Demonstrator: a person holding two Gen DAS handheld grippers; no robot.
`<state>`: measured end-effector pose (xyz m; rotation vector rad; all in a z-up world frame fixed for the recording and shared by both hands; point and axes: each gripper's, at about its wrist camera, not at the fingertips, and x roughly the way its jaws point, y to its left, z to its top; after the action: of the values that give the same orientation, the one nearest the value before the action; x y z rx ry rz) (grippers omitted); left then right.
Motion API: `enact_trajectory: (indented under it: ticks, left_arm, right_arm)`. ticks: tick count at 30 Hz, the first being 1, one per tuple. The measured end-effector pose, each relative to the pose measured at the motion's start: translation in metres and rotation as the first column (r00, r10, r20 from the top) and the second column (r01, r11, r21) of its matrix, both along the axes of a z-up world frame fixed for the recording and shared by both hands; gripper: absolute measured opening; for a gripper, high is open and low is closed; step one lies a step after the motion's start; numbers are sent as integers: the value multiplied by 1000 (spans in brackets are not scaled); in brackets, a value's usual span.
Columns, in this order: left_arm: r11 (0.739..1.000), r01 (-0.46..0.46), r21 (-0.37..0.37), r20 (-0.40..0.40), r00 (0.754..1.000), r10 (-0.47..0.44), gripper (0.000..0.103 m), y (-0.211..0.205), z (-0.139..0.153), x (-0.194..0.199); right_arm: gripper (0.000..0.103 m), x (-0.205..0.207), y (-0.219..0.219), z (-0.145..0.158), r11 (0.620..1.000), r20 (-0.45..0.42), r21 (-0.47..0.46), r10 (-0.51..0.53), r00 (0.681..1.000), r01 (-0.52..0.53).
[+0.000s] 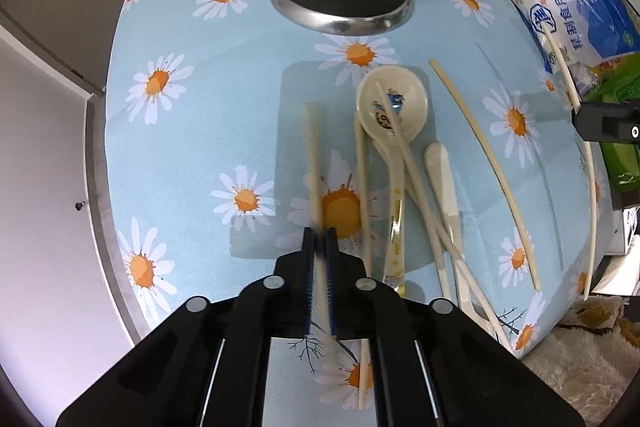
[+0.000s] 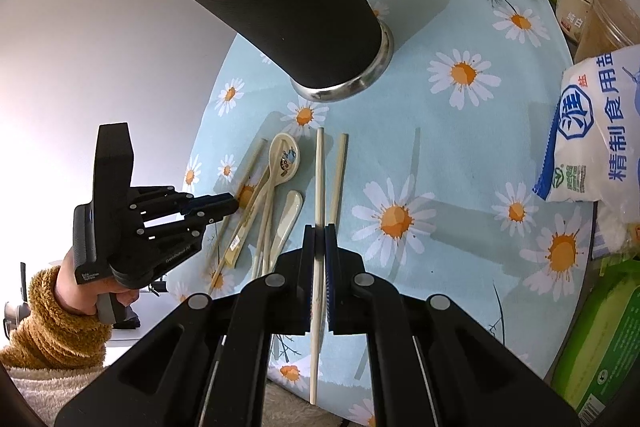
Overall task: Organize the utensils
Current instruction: 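Close the left tool on another wooden chopstick while the right tool holds its chopstick, then lift both chopsticks toward the black holder with both tools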
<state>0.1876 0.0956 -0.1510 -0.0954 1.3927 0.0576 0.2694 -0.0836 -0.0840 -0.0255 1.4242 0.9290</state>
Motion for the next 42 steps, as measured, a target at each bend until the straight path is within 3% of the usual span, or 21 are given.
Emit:
enact_trajectory:
  ticks: [12,26,36,42]
  left_arm:
    - [994,-51,-94,41,998,55,4,16,1,-10]
    - [971,-90,-221,211,968,137,4,32,46,-31]
    - [943,-12,-332,427,890,162,4,22,96,-34]
    - [942,38,-335,529,835,154,4,19,120,-31]
  right_arm:
    - [6,-2,3,2,1000,23,-15,-6,1000,6]
    - [6,-7,7,13,1000,87,-7,-19,996,19]
    - [6,-11,17,44,996,204,90,-26,979,8]
    - [6,-8,22,67,987,272,158,-41,962,-3]
